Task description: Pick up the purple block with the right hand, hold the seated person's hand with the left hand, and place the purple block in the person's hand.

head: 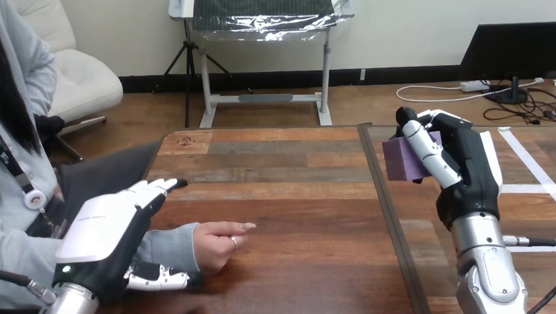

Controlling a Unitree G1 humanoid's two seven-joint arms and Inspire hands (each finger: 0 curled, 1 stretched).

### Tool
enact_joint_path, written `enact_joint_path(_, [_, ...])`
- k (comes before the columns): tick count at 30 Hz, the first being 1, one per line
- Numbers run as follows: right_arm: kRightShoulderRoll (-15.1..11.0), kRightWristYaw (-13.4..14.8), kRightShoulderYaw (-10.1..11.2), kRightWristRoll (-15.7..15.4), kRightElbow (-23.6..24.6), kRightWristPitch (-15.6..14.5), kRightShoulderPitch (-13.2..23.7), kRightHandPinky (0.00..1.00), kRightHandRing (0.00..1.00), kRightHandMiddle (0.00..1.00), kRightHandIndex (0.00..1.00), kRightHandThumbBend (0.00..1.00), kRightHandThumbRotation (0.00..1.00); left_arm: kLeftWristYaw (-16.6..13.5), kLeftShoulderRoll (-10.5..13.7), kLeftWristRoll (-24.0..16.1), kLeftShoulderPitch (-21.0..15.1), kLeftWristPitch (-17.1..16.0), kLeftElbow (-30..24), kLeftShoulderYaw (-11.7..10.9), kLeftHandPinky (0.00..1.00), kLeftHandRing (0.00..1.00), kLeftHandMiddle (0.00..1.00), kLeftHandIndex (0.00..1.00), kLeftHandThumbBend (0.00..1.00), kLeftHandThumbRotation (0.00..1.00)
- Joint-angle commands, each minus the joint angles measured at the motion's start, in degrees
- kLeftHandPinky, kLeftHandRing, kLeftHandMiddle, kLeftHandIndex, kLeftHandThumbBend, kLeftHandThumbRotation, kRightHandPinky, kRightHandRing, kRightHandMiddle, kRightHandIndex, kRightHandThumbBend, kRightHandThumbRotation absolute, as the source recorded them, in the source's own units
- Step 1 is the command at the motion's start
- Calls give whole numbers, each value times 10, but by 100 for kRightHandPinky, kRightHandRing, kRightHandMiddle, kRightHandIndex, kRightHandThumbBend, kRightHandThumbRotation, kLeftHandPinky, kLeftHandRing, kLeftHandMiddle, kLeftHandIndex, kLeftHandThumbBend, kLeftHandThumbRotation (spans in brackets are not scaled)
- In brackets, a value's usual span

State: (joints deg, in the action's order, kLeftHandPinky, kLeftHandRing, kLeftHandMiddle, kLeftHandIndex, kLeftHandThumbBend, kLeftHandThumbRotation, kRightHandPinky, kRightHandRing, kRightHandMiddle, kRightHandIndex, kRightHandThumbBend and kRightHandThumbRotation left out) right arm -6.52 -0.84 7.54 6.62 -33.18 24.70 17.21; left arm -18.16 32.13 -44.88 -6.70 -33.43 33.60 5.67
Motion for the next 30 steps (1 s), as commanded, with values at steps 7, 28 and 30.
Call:
enact_joint_path(7, [5,3,3,1,71,-9,3,0,5,10,14,25,38,-16,34,-14,-61,0,50,39,83,86,86,84,100,38])
enact_joint_path(28, [6,-24,9,37,138,-54,-24,0,4,9,14,27,41,-68,40,-30,-105,-1,172,102,75,78,76,77,100,36])
enact_joint_path(30, [5,-25,9,38,144,-57,-26,0,4,9,14,27,42,-78,39,-35,-110,-1,186,109,75,77,76,76,100,36])
